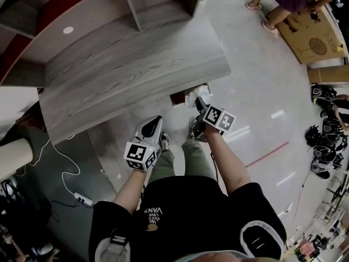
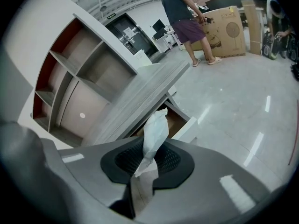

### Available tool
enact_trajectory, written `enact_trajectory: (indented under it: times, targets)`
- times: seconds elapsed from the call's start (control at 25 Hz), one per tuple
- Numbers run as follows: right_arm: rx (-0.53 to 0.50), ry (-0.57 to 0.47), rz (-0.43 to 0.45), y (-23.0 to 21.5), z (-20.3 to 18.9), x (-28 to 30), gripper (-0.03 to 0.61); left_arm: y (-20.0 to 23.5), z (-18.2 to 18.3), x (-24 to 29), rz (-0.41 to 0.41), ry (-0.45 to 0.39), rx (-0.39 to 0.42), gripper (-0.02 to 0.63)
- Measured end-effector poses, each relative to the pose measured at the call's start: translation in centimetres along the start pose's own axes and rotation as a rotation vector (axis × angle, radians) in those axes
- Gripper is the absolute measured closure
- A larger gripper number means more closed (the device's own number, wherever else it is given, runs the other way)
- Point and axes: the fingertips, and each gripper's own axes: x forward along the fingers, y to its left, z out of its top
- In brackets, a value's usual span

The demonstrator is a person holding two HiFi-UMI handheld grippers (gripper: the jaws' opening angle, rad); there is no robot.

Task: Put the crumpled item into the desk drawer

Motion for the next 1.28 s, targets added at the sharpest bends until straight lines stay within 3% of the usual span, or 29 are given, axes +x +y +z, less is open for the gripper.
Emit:
enact_trajectory:
  times: [1.28]
  targets:
    - [0.038,0.033,0.047,-0.1,0.3,3.2,0.525,0.2,-0.7,1.3,0.001,0.018,-0.032,0.560]
